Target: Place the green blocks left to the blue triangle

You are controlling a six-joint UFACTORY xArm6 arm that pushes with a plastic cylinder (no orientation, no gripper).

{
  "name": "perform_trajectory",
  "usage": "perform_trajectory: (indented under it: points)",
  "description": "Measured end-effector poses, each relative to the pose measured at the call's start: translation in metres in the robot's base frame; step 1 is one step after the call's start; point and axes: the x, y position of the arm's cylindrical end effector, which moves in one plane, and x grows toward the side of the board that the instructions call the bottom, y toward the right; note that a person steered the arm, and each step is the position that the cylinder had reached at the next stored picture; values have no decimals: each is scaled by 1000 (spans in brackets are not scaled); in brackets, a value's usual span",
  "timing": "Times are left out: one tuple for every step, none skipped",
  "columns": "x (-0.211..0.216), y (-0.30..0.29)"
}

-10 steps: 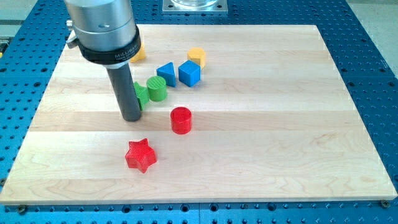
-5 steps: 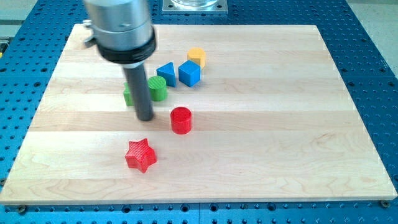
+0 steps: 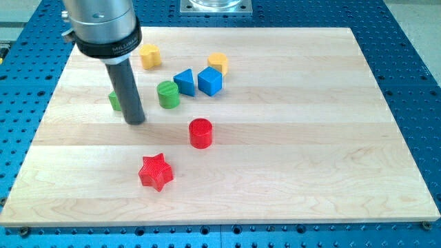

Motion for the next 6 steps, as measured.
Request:
perform_trajectory:
  points:
    - [-3,-17]
    - [-3,-35]
    - [-33,-34]
    - [-35,-34]
    - [-30,-35]
    - [10,-15]
